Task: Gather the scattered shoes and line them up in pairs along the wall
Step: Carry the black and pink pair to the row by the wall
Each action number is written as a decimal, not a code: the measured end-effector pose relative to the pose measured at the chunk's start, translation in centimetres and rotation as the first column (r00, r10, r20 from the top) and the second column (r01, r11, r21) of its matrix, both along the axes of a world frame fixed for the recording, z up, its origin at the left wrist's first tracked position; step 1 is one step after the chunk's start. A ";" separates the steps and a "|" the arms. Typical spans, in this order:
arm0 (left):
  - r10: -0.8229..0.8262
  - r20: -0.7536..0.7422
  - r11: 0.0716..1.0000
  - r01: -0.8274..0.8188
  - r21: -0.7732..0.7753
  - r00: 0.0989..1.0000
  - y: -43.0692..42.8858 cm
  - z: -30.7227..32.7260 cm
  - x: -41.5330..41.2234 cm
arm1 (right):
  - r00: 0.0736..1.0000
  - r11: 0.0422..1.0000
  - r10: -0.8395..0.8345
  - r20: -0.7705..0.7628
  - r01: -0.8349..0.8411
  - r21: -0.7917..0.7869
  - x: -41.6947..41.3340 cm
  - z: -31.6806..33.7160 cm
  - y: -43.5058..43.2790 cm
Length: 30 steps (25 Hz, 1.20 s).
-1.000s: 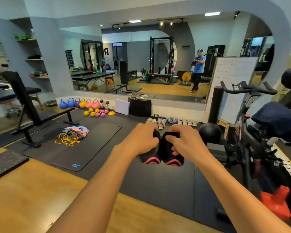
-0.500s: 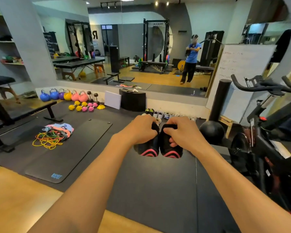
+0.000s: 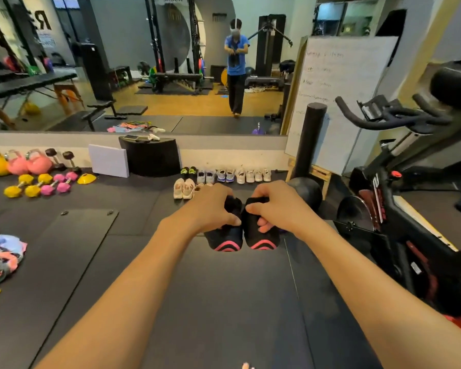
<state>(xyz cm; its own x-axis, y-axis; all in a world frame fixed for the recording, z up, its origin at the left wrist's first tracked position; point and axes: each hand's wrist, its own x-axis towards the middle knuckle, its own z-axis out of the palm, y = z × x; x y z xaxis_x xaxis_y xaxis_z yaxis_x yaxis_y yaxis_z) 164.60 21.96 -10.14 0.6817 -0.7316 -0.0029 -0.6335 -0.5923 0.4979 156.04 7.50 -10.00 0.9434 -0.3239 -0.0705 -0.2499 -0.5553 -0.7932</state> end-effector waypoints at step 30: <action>0.042 -0.186 0.992 -0.018 0.128 0.982 -34.6 -17.3 82.5 | 0.963 0.991 -0.128 -0.237 0.117 -0.060 80.8 -15.5 -33.3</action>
